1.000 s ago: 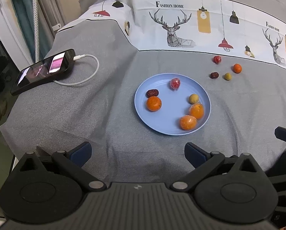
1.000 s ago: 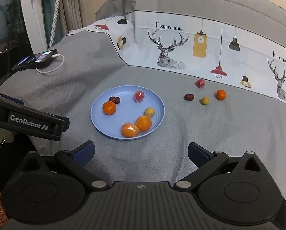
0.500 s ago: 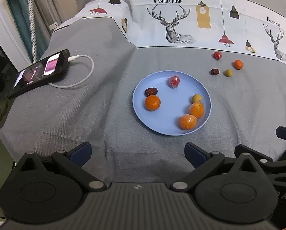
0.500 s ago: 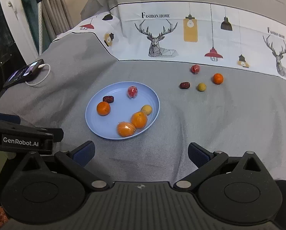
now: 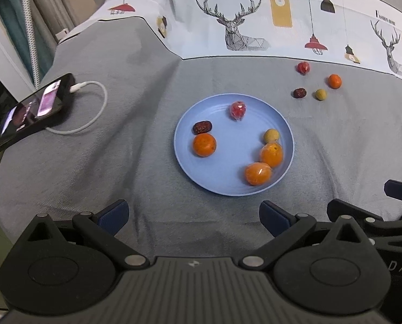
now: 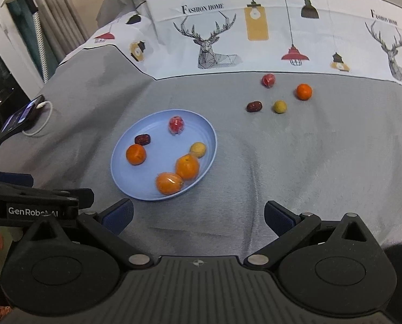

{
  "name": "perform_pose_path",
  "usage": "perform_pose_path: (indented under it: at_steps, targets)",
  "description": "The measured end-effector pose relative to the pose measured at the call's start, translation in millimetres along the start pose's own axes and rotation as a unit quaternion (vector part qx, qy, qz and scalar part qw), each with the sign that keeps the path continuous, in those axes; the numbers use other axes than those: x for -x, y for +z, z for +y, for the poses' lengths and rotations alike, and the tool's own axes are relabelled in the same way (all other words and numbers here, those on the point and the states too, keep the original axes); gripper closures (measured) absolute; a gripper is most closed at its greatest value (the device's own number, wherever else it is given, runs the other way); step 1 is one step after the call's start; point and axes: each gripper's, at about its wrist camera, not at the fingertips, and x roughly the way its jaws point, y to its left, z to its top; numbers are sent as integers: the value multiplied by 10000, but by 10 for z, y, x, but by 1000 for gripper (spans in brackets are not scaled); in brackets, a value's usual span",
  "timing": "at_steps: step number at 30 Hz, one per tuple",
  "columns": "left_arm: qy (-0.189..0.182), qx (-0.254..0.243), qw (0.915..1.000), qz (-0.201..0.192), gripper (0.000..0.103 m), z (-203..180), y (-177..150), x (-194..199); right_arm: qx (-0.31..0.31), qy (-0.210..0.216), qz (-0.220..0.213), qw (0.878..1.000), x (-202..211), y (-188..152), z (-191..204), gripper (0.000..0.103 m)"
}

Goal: Organize fruits
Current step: 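Lift both open tools away from the plate, then grasp a red date with the left tool while the right tool grasps a mandarin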

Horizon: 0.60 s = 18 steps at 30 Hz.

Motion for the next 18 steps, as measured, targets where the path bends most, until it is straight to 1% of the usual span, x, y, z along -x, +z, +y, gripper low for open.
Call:
perform_pose_path:
  at_steps: [6,9,13,18]
  targets:
    - [-25,-90,9998,148,0,-139,176,-174,-156,-162,-109,9997,-70,66,-193,1]
    - [-86,-96,9997,196,0,-227,288,-256,-176,-434,-325,9984,-95,123,-342,1]
    - [-164,-198,9994,242,0,-403,484,-390,-200,-893,-691,9934,-157,234,-629,1]
    - [-376,-484,9977,279,0,-743,867,-661,-293,-1323,-913,9866,-383,430,-1072,1]
